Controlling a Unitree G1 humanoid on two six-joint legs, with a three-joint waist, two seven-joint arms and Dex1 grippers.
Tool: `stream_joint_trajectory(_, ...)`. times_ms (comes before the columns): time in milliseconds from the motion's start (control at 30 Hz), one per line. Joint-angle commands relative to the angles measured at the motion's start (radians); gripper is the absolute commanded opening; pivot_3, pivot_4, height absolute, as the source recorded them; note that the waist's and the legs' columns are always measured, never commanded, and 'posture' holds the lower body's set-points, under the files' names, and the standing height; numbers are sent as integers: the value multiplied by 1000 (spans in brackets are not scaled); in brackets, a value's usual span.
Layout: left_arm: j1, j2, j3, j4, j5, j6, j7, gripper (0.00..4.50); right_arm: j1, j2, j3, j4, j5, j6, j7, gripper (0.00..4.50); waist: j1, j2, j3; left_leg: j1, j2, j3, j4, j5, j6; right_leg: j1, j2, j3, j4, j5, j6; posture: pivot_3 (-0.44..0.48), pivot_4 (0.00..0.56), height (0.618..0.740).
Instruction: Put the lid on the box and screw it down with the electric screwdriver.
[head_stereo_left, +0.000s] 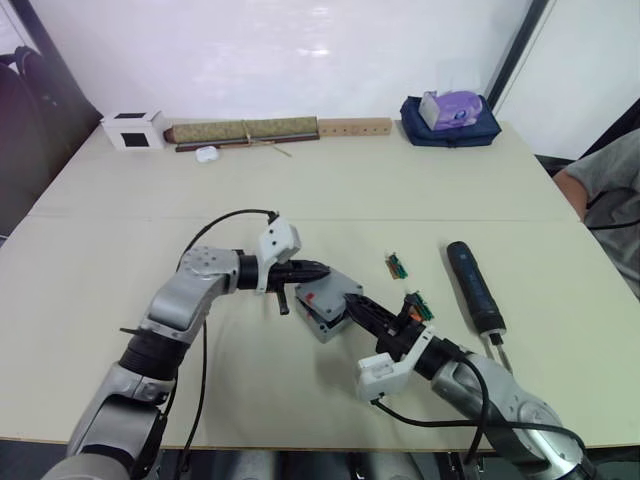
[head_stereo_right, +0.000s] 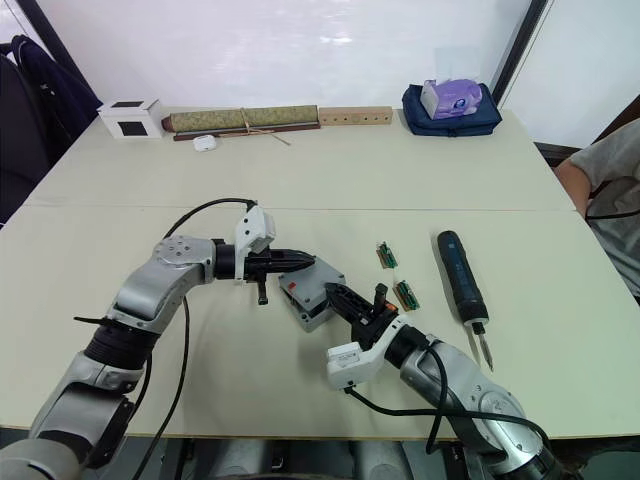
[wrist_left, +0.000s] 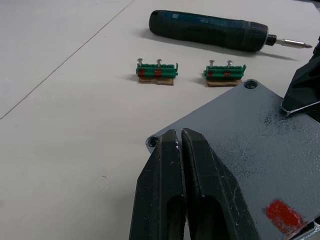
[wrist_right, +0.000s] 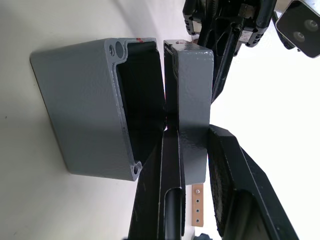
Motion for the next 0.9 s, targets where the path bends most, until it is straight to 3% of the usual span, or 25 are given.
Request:
stream_joint_trajectory(33,16,8,-49,-7,40,-44,-26,0,13,6,5,-24,27,-28,12,1137,0,0,0,1,0,0,0,0,0,1,0,0,0,0,0,0,150,740)
stream_joint_trajectory(67,20,8,-54,-5,46,-55,-30,0,18,7,1,-27,30,-32,11,1330,1,0,0,2,0,0,0,0,0,2,0,0,0,0,0,0,150,740)
stream_joint_trajectory(167,31,0,-59,9,55,-82,-33,0,35,2,-15,-42,38,-54,2,2531,0,0,0,3,0,0,0,0,0,3,0,0,0,0,0,0,150,740)
stream_joint_trajectory(300,44,4,-75,29,80,-123,-45,0,52,-4,-34,-61,56,-77,1,2531,-1,0,0,11,0,1,-2,-1,1,11,0,0,-1,-1,-1,0,150,740)
stream_joint_trajectory(900,106,24,-96,-8,90,-143,-61,0,166,8,-158,-107,168,-84,24,2531,-1,2,-8,14,1,0,-2,-1,2,13,0,0,-1,-1,-1,0,150,740)
